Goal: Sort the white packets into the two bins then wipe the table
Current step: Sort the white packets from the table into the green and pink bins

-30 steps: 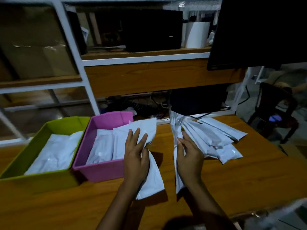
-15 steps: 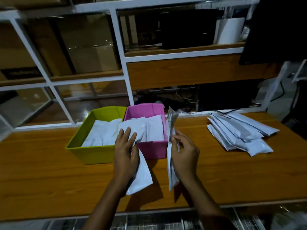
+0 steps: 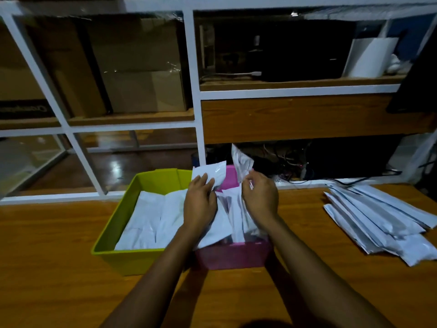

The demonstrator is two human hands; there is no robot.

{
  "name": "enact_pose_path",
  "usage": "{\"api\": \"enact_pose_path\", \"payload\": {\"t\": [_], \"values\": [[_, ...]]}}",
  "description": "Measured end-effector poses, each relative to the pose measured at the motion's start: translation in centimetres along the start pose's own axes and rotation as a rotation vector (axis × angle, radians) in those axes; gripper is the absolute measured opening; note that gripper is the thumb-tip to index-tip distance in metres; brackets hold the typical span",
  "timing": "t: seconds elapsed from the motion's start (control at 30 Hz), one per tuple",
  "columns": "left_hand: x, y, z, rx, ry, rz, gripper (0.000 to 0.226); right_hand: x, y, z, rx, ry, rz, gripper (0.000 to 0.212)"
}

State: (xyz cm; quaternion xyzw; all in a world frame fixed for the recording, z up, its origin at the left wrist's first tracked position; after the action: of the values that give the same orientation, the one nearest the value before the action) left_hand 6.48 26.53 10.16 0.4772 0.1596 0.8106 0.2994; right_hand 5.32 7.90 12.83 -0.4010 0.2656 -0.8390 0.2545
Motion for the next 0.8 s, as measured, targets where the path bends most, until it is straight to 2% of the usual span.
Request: {"api": "enact_pose_path", "payload": {"t": [0.13,0.27,0.33,0.4,0.47,0.53,0.6,0.67,0.73,0.8], "values": [[-4.4,-1.6,2.6,-0.055,-0.105,0.225,0.031,-4.7,1.6,1.5,-0.117,-0.147,-0.302,0.016],[-9.0,-4.1,4.0,-0.015,-0.288,0.405,0.027,-8.9,3.7,1.7,-0.096,-0.377,-0.481,0.019],[-12.2,-6.5,3.9,0.098,-0.45,0.384,0.037,-11.0,5.0,1.0,-0.048,-0.53,-0.578,0.02],[-14.7,-8.0,3.0,0.197,-0.687,0.41,0.062,-12.5,6.3,0.2,-0.049,-0.657,-0.608,0.019],[-16.2,-8.5,2.7,0.175,-0.898,0.467,0.078,-13.6,7.0,0.2,-0.053,-0.755,-0.567,0.024],[-16.4,-8.7,2.5,0.131,-1.081,0.504,0.098,-14.8,7.7,0.2,-0.022,-0.919,-0.548,0.046],[-16.4,-8.9,2.4,0.09,-1.246,0.586,0.124,-16.0,9.1,0.0,0.023,-1.151,-0.652,0.09],[-16.5,-9.0,2.3,0.049,-1.349,0.686,0.137,-16.7,10.3,-0.1,0.052,-1.312,-0.771,0.124],[-16.5,-8.5,2.0,0.055,-1.378,0.725,0.131,-17.5,11.0,-0.8,0.055,-1.401,-0.815,0.132],[-16.7,-8.4,1.3,0.029,-1.343,0.739,0.132,-18.5,11.6,-2.0,0.051,-1.41,-0.826,0.129]]}}
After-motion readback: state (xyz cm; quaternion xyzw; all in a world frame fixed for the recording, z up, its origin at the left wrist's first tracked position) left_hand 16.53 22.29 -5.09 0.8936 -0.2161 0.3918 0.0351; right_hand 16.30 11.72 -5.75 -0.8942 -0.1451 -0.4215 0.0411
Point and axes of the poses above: each hand's wrist, its own z-axis towards the middle knuckle, its own x-axis out of the back of the hand, y = z × x, the point moved 9 cm from there along z, towards the middle knuckle, and after that the axes turned 1 degree about -y, right-handed, at the moved point
